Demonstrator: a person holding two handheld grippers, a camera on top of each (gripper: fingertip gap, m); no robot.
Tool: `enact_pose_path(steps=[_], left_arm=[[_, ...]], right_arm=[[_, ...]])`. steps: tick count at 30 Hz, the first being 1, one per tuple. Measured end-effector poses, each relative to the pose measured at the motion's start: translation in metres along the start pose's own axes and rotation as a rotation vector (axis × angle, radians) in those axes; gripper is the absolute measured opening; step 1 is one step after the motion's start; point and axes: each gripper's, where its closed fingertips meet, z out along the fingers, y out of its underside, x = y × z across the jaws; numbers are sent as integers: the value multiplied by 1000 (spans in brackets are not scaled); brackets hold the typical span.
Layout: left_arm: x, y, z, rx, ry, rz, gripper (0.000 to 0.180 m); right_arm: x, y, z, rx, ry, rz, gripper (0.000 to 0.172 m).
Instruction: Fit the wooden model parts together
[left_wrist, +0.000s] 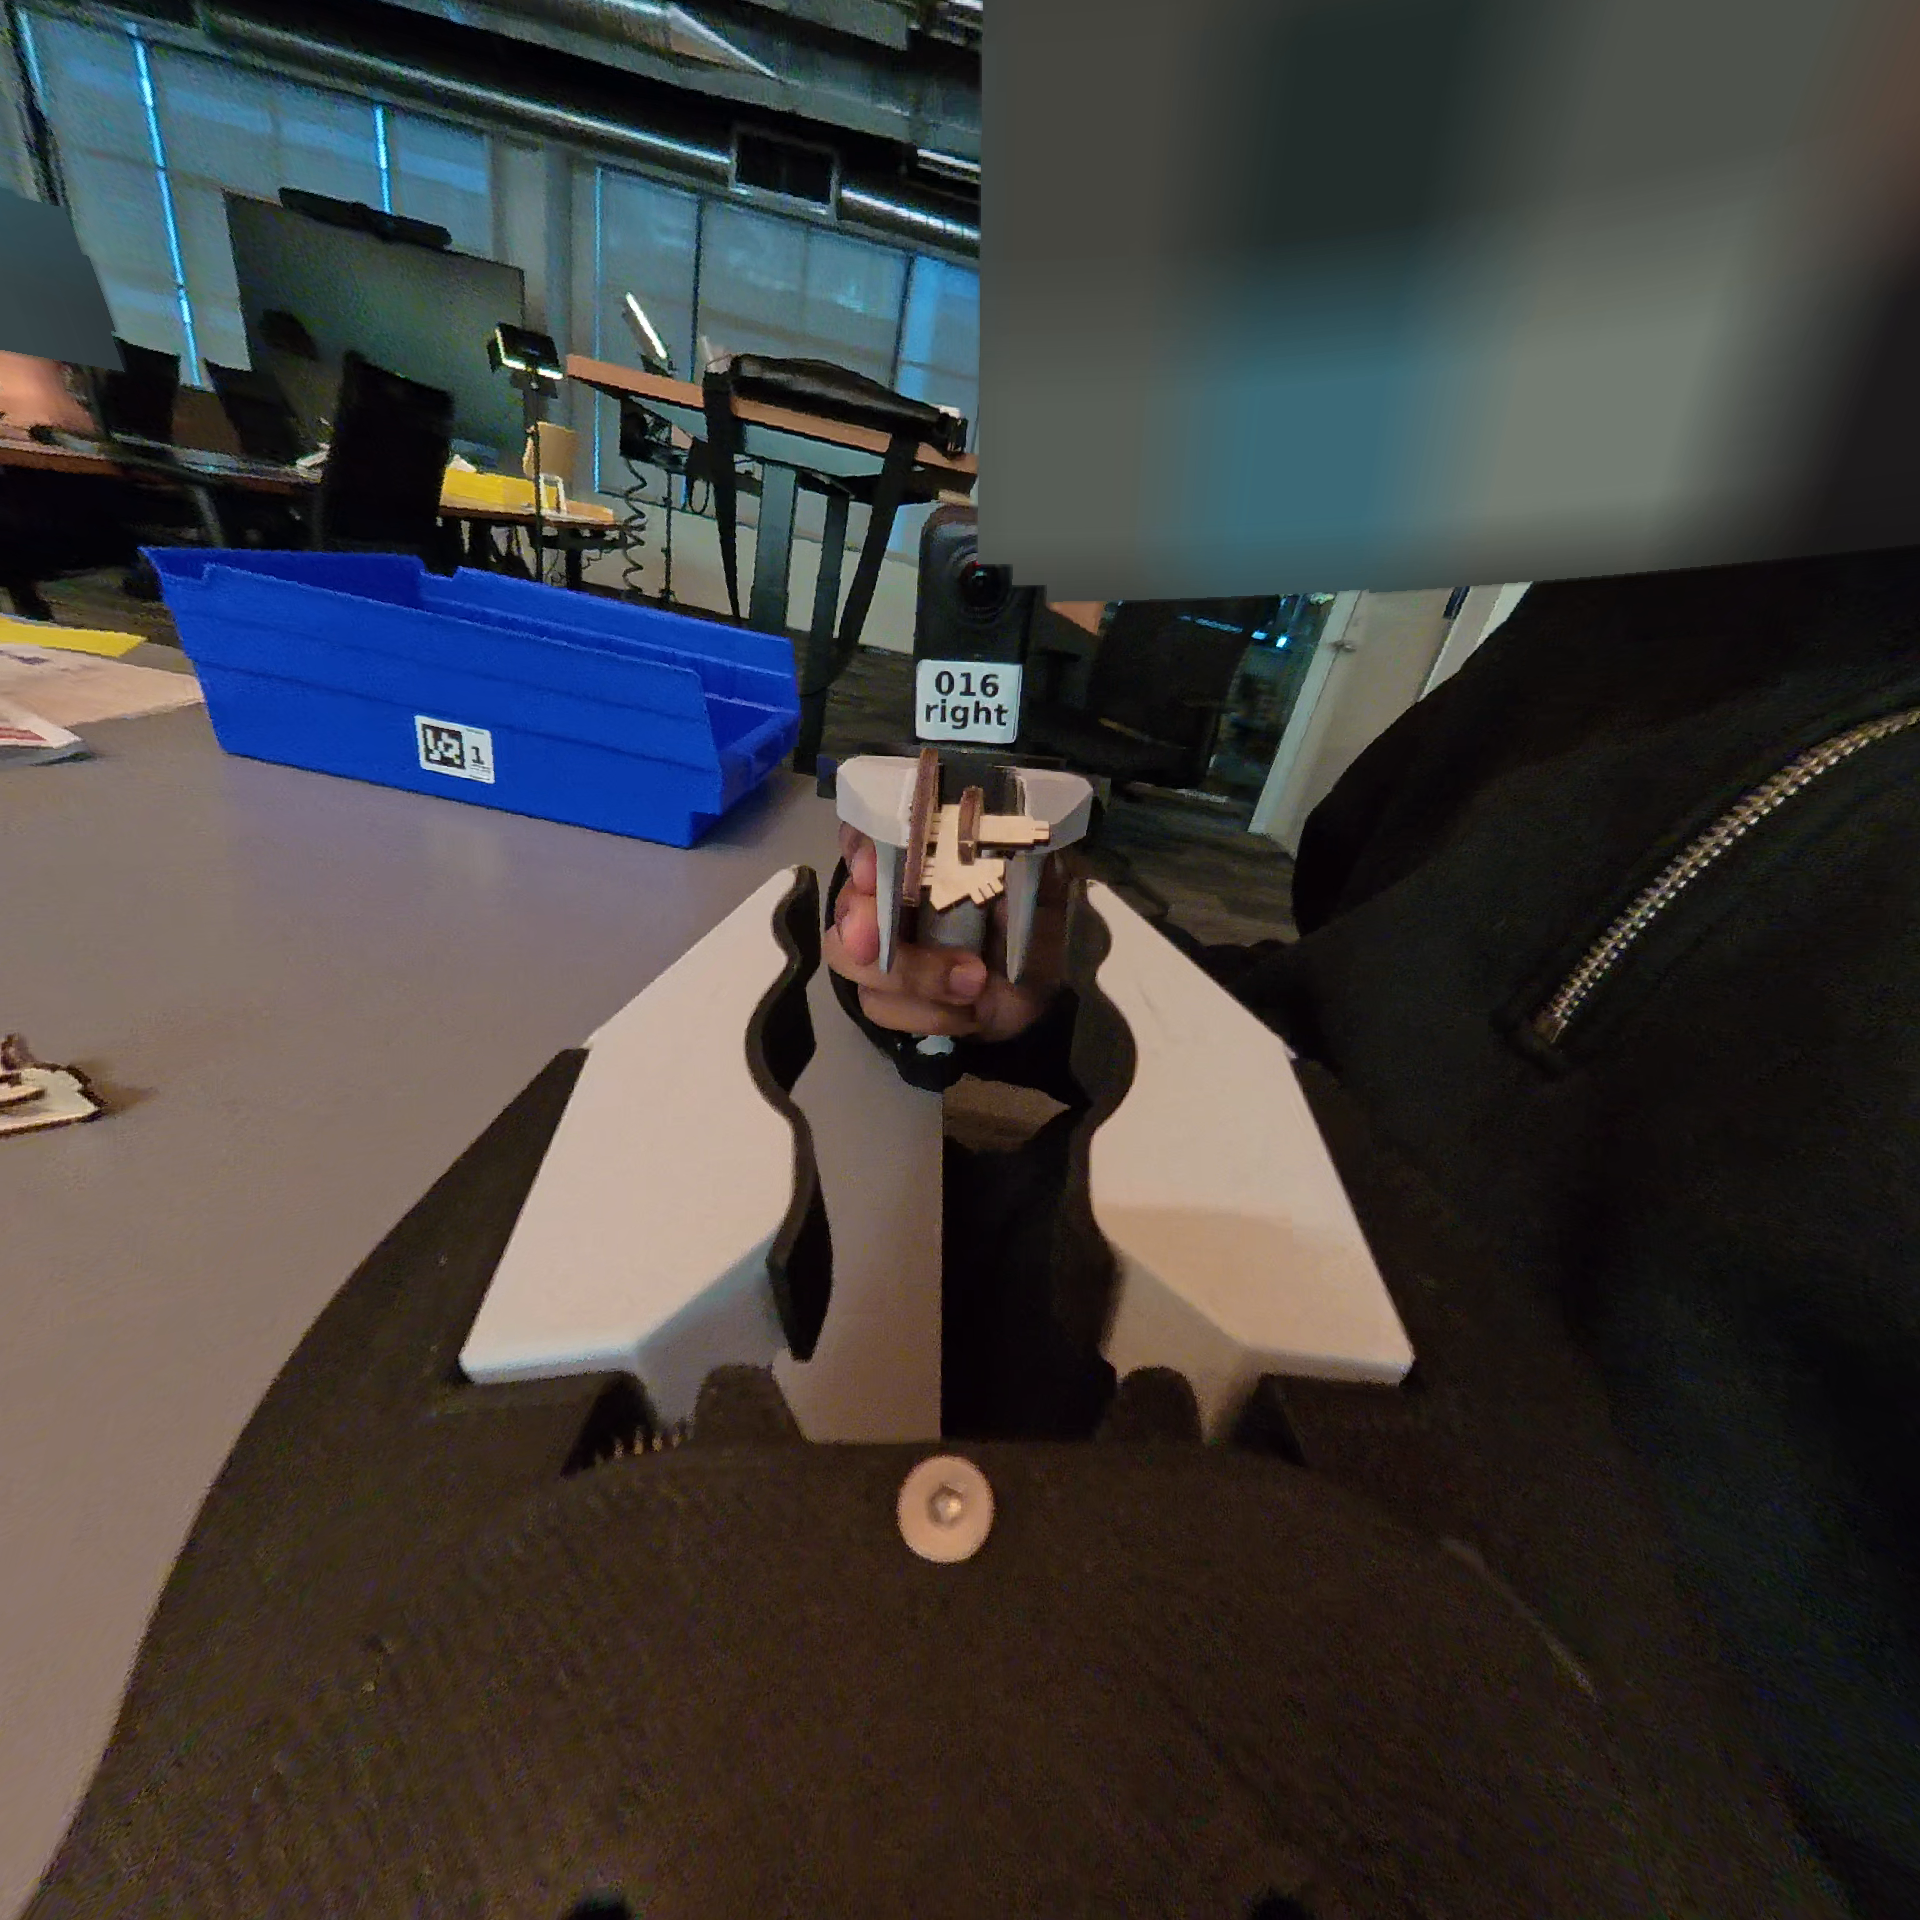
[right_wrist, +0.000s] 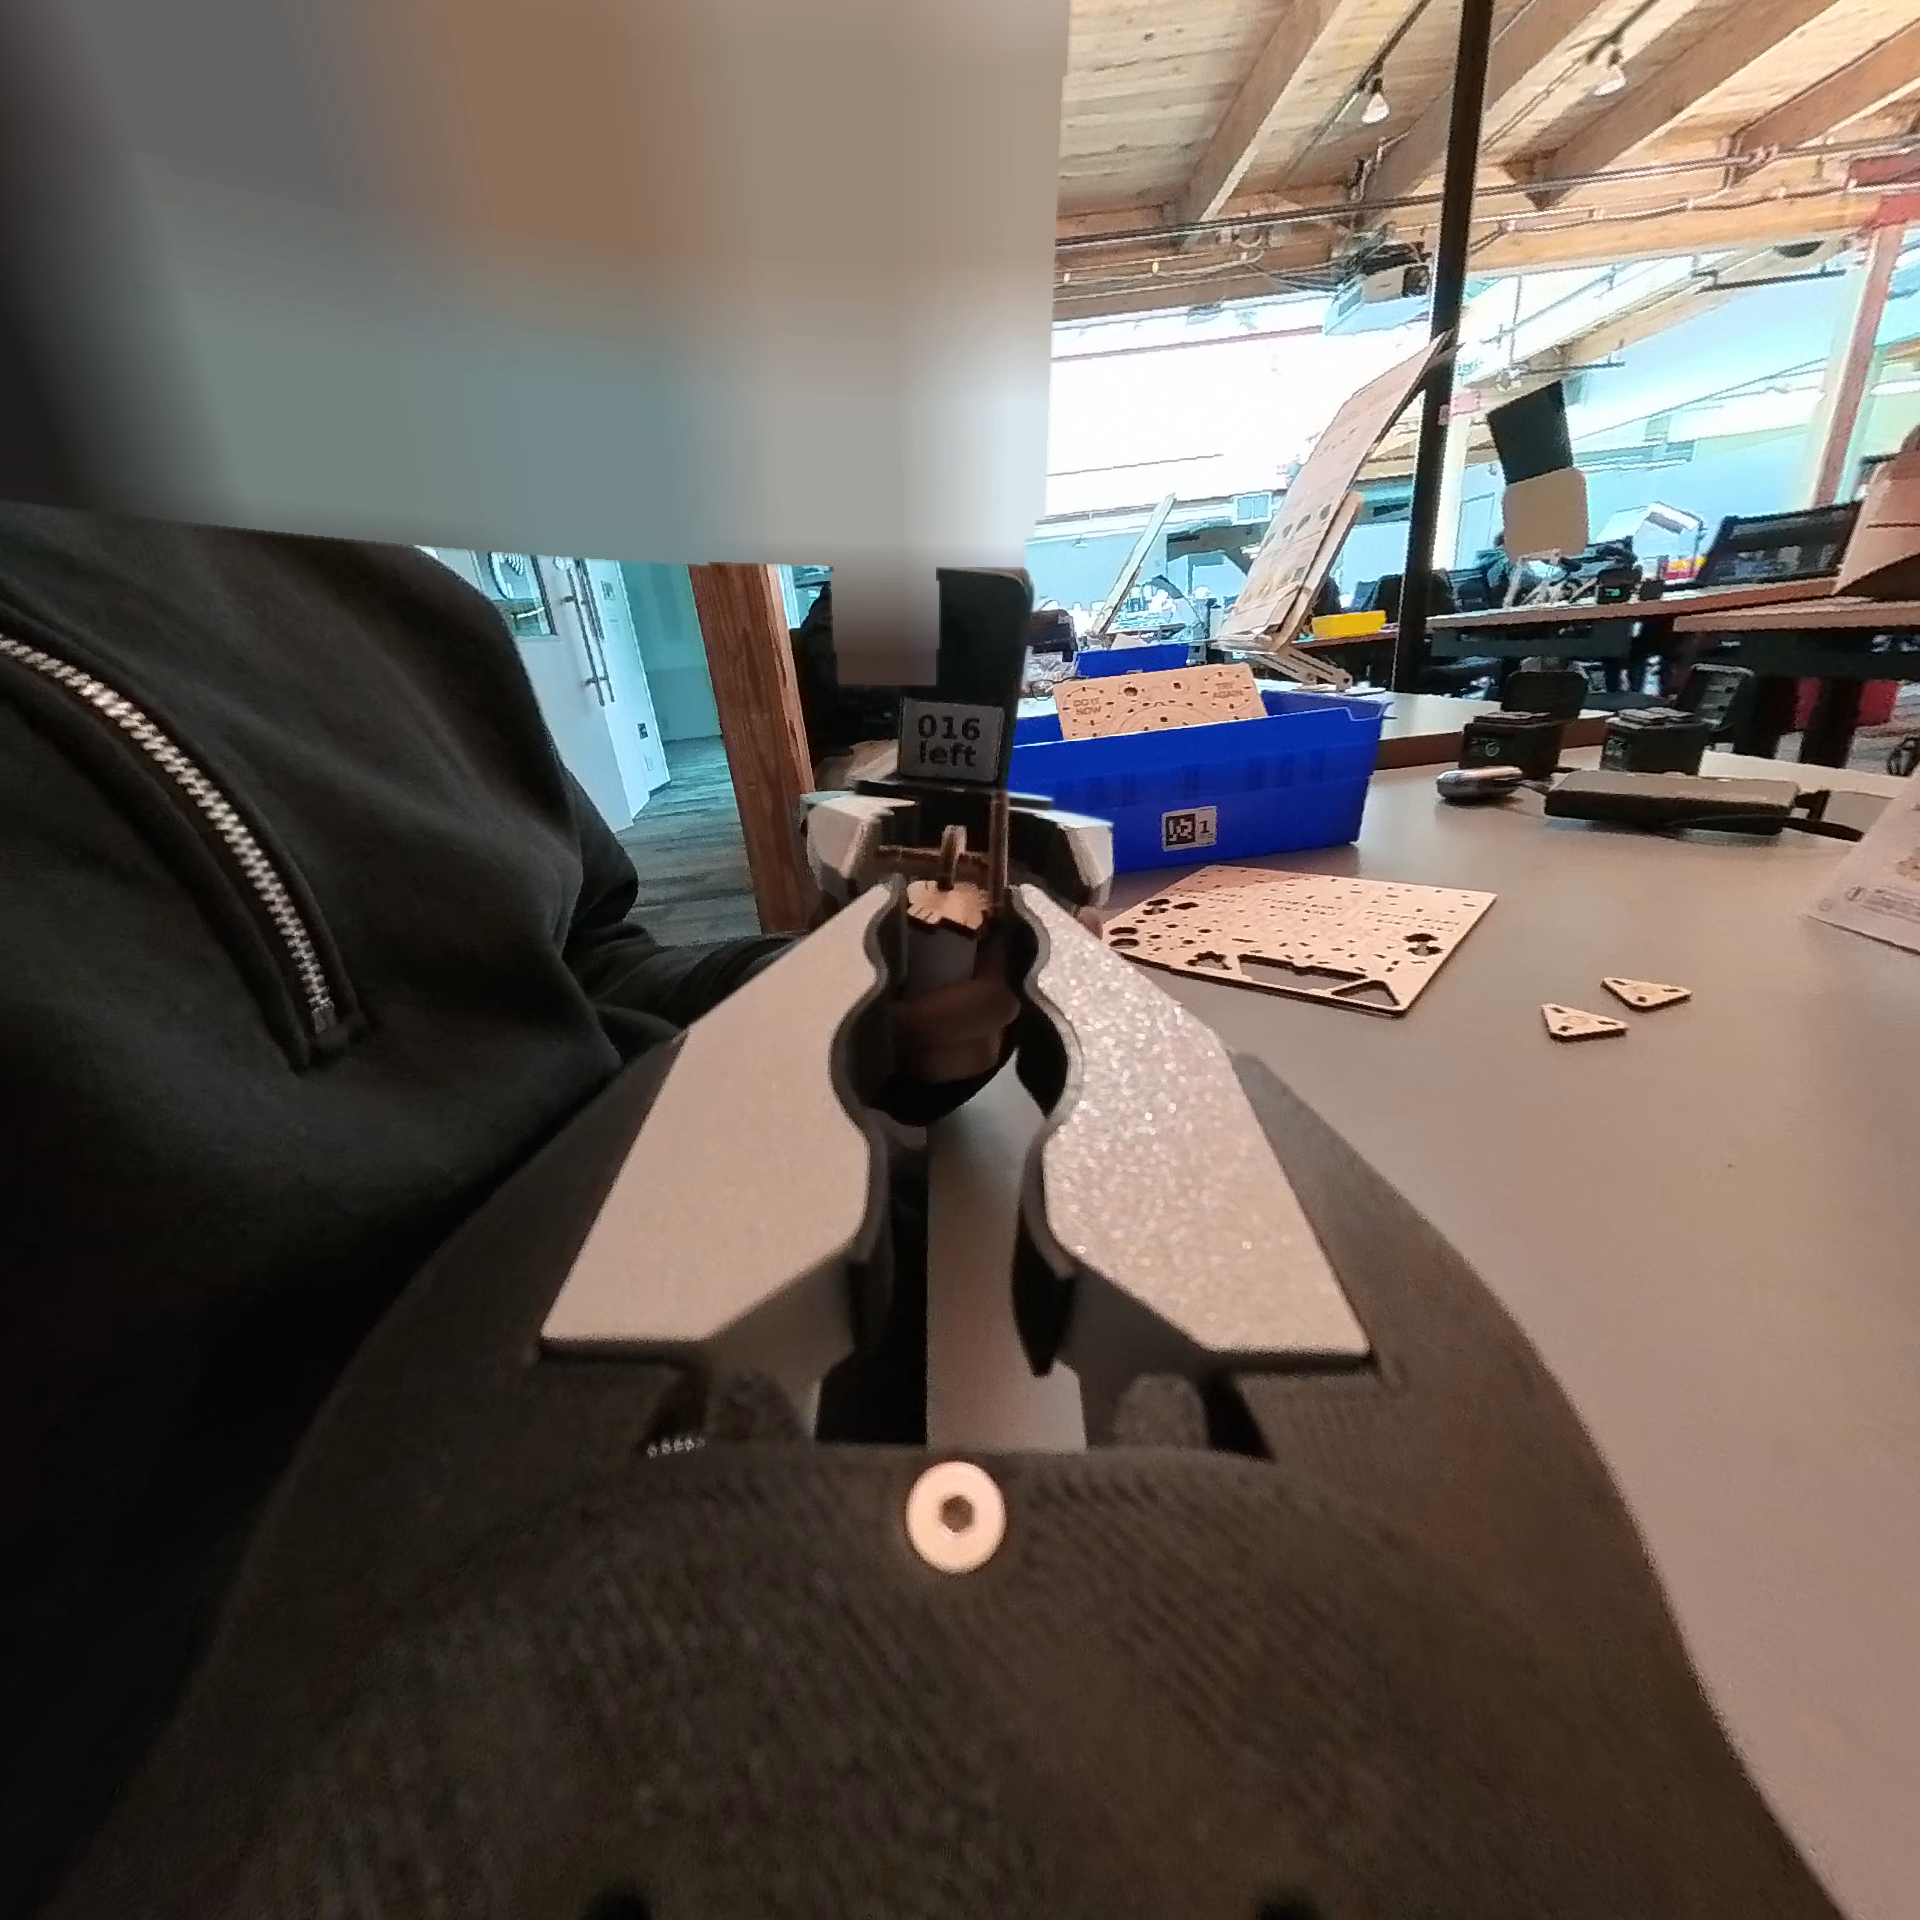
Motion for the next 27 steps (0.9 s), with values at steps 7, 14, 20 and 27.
enact_pose_path(steps=[7, 14, 20, 27], left_arm=[[0, 2, 1, 9, 16, -39, 45], [-7, 0, -2, 26, -10, -63, 44], [-34, 17, -1, -101, -227, 4, 41], [-64, 33, -5, -223, -361, -75, 37]], right_arm=[[6, -3, 0, 28, 17, 69, 16], [16, 5, 4, -22, 61, 185, 16], [45, 63, -1, -282, 202, 622, 17], [77, 81, -30, -406, 360, 679, 17]])
